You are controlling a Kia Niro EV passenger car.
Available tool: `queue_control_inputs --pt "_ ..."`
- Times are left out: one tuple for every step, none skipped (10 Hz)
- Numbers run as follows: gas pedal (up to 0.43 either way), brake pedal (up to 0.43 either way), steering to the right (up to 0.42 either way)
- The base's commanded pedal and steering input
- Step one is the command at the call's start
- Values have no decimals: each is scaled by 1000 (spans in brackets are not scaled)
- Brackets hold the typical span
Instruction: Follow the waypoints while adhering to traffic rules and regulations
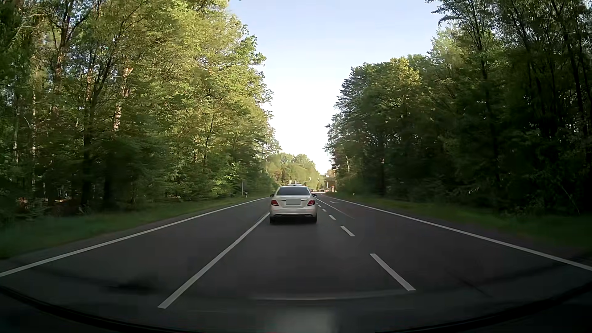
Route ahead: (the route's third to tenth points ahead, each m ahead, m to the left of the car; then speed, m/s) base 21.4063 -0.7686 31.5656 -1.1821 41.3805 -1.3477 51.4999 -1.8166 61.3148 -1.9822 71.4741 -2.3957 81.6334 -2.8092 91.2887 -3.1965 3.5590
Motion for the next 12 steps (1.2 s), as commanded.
queue_control_inputs --pt "0 0 2" --pt "0 0 2" --pt "0 0 1" --pt "0 0 1" --pt "0 0 1" --pt "0 0 1" --pt "0 0 1" --pt "0 0 1" --pt "0 0 1" --pt "0 0 1" --pt "0 0 1" --pt "0 0 1"
